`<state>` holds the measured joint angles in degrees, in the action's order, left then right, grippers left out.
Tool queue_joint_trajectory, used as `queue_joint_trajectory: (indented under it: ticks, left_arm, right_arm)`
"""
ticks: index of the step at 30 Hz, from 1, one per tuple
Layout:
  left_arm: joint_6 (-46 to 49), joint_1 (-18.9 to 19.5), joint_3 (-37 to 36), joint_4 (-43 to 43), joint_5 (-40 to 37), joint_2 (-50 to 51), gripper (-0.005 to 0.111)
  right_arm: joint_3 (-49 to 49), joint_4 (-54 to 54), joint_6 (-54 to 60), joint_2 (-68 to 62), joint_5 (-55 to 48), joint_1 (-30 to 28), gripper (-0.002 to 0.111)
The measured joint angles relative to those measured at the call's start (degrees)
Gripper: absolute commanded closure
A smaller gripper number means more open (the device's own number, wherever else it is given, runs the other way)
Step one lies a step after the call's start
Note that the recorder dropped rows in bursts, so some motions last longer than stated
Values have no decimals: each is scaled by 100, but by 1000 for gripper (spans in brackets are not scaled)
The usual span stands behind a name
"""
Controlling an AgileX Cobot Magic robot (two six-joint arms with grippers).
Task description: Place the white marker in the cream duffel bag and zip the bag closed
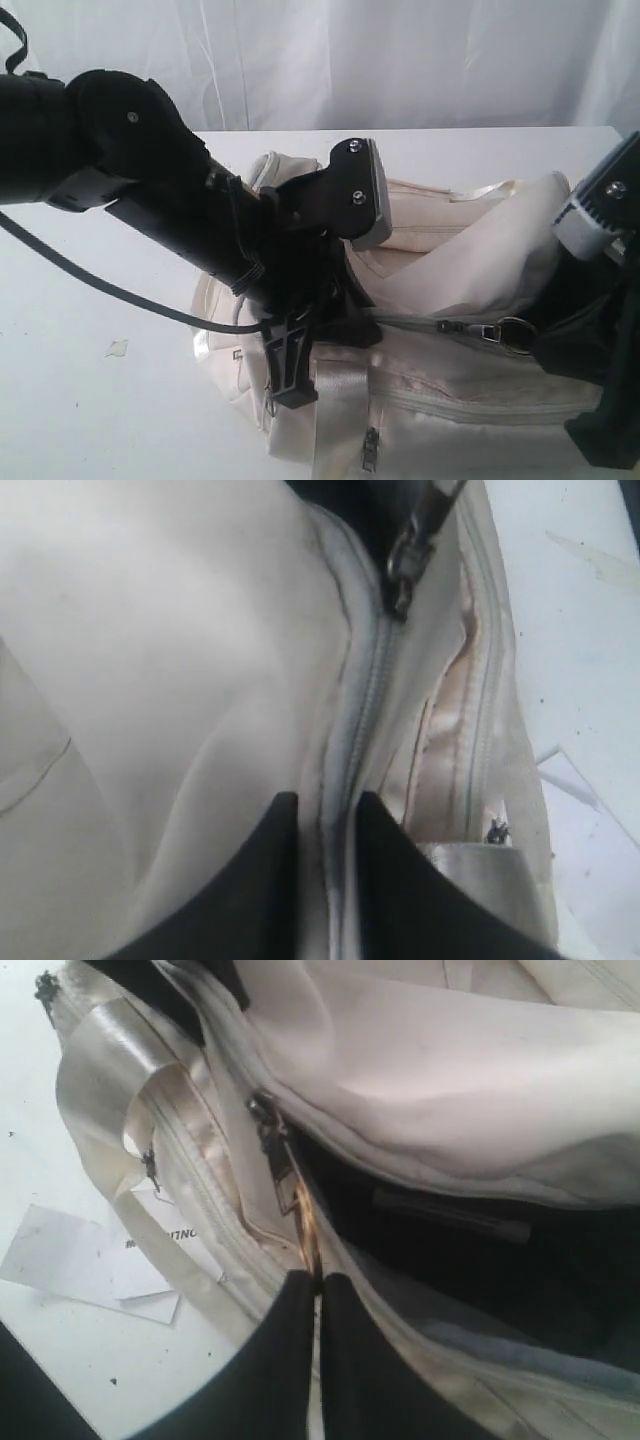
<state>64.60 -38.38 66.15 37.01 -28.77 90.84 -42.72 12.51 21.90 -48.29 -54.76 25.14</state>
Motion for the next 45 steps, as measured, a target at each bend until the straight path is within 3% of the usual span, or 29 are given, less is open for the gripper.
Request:
queue_joint_trajectory:
  ticks: [9,13,23,39,42,45]
  left_arm:
    - [-1299,-17,0,-1196,-232,-129,83]
    - [-1657,184,0,-1431,-313,-250,83]
    - [-1890,873,0,-1695,-492,-457,83]
    - [-2296,910,0,-2104,-664,-626,82]
    - [-2378,949,0,-2138,-603,-625,76]
    - [-2193,962,0,-1630,-487,-625,58]
  right_arm:
    - [0,-347,-216,76,-61,0,108]
    - [0,-466,-239,76,-61,0,108]
    - [0,-975,-620,76,-29,0,108]
    - [0,-1136,-773,88,260,0,108]
    - [0,-1113,-773,88,269,0,108]
    - [0,-1005,-773,88,269,0,108]
